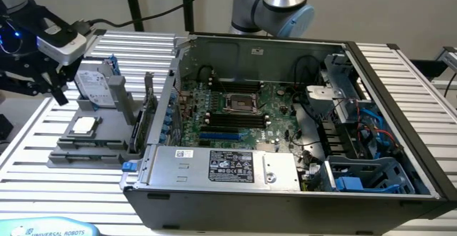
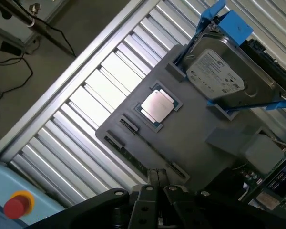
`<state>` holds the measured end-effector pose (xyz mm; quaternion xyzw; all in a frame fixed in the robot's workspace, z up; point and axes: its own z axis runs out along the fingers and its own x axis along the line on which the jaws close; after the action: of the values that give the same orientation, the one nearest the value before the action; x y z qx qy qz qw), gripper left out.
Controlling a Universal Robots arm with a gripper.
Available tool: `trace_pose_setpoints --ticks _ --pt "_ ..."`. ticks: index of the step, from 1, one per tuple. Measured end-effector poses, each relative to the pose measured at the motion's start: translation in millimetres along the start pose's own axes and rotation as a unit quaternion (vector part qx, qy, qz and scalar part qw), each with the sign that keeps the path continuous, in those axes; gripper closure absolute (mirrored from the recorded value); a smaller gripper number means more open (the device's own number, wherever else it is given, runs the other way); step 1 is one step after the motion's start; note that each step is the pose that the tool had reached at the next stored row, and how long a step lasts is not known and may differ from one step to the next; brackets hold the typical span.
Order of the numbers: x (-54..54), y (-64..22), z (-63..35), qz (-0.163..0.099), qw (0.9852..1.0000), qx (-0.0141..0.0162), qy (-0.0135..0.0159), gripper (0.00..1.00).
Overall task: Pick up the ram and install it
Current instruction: 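Pick up the ram and move it above insertion slot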
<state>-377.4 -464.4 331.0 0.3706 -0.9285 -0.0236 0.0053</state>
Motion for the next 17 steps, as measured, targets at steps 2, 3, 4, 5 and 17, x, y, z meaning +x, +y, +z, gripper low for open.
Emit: trace_pose_setpoints --ticks 2,3,4,5,17 --pt "0.0 0.0 1.1 -0.018 0.9998 -0.0001 0.0009 0.89" --pt "0.0 -0.1 1.7 -0.027 0.9996 -0.0002 0.0014 0.89" --pt "0.0 -0.1 2.3 -0.036 0.9993 -0.0003 0.0018 0.89" --pt "0.0 -0.1 2.9 -0.045 0.9990 -0.0004 0.0023 0.89" --pt "0.1 -0.5 10.5 -0.154 0.9880 -0.0012 0.0074 0.89"
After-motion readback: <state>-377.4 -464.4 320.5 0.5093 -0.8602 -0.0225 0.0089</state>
